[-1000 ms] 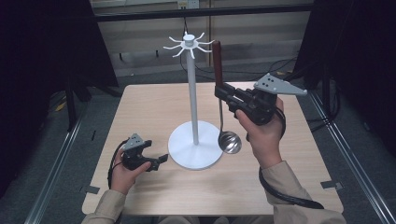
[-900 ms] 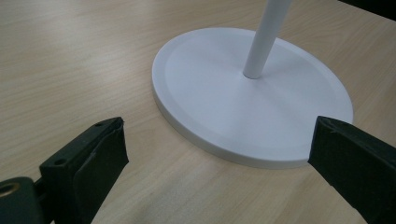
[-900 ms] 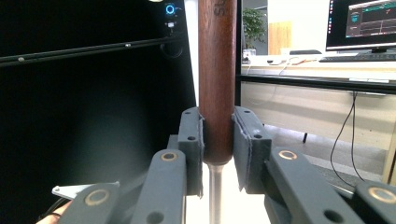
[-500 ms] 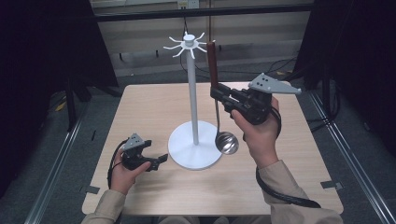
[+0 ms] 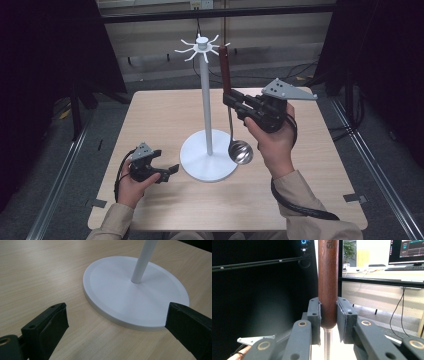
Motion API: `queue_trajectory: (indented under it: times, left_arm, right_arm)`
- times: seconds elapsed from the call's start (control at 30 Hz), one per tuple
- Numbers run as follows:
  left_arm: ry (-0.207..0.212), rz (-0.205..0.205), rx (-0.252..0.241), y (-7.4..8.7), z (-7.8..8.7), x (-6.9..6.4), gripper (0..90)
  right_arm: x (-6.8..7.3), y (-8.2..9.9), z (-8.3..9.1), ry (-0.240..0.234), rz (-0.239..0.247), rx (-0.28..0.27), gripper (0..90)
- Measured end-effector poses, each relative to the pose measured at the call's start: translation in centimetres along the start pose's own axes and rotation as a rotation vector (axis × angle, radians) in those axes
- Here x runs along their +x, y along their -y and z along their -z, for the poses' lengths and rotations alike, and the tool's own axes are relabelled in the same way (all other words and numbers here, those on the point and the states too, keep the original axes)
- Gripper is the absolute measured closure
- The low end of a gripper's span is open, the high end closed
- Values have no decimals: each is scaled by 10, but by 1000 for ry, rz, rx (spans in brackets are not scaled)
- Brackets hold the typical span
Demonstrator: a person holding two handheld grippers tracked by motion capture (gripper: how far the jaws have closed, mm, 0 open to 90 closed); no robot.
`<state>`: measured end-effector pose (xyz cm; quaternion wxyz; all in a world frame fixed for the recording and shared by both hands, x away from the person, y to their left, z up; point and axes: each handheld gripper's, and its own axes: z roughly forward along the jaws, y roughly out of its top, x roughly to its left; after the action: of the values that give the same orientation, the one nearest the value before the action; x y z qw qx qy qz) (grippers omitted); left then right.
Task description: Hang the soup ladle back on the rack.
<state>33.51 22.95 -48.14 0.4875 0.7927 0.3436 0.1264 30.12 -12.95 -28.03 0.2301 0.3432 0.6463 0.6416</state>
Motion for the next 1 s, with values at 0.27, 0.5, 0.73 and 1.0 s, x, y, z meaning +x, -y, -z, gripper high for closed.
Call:
queue_trajectory:
  times: [0.27,0.5,0.73,1.0]
  left_arm:
    - [5,1,-2,0,0,0,40]
    - [3,2,1,1,0,0,40]
    - [4,-1,2,1,0,1,40]
    - [6,3,1,1,0,1,40]
  right_arm:
    - [1,1,-4,-4,2,3,750]
    - [1,2,-8,-3,5,2,749]
    - [1,2,-11,-5,3,2,749]
    - [1,2,-15,-7,0,-2,749]
